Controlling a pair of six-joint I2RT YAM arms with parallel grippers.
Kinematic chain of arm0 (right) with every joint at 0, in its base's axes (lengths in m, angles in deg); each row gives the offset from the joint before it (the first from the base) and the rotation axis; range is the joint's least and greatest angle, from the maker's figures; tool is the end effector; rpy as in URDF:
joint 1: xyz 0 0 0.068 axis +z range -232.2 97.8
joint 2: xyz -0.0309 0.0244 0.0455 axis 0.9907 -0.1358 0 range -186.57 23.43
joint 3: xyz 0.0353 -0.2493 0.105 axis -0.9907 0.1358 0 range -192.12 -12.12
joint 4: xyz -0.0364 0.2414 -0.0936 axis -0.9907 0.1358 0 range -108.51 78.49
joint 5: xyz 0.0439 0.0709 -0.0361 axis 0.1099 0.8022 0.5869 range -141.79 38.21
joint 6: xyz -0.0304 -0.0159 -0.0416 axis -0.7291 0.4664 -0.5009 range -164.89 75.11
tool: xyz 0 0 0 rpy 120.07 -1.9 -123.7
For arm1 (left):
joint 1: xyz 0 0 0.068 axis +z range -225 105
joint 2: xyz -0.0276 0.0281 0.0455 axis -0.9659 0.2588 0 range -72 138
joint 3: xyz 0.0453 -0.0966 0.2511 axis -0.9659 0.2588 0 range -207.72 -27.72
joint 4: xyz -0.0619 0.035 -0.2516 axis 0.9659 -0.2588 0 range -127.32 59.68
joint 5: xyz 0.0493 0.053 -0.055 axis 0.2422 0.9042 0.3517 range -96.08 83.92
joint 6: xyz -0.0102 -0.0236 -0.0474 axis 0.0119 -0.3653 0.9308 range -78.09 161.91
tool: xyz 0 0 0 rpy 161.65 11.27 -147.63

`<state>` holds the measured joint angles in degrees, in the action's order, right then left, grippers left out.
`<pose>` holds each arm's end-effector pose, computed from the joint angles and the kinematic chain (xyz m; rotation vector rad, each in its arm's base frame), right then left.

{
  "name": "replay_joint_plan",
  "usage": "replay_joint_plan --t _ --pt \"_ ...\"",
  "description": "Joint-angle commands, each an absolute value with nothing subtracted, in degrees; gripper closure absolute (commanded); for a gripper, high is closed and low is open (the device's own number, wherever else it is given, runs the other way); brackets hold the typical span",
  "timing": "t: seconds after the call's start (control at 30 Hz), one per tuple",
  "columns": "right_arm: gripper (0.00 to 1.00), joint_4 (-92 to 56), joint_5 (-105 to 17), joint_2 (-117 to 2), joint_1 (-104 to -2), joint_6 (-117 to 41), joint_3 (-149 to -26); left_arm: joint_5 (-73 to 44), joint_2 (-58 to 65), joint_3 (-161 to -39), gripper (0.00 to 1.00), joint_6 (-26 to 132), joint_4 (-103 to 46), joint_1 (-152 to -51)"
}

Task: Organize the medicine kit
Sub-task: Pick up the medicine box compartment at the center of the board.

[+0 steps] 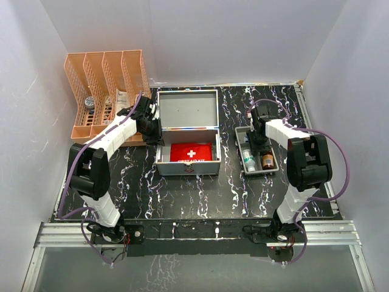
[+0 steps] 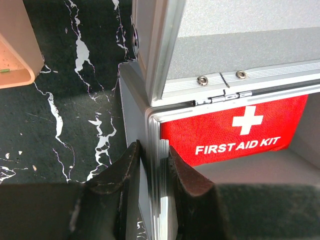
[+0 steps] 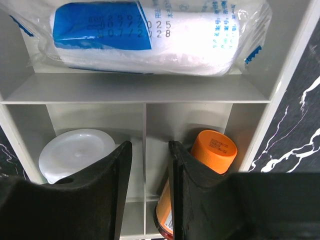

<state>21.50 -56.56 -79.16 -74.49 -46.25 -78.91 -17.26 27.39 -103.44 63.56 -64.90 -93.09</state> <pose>0.3355 0.0425 0.1704 -0.2135 2.8804 -0.1002 0.3485 -0.1210 0.2380 -0.0086 2.6428 -0.4985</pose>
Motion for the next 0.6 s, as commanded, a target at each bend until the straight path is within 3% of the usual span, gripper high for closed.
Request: replay_joint_plan --t 0.0,0.43,0.57 --pt "0.66 28.03 -56.26 -77.91 -74.78 -44.28 -80.59 -23.95 30.88 -103.15 1.0 65.14 -68.78 -93.72" --pt "0.68 34.35 -52.33 -76.68 -74.71 -41.07 -79.33 -23.57 32.38 -104.55 1.0 64.76 -68.55 -93.72" --pt "0.75 34.61 -51.74 -77.97 -74.73 -41.0 -79.58 -23.42 32.95 -105.09 1.0 64.59 -68.5 -93.76"
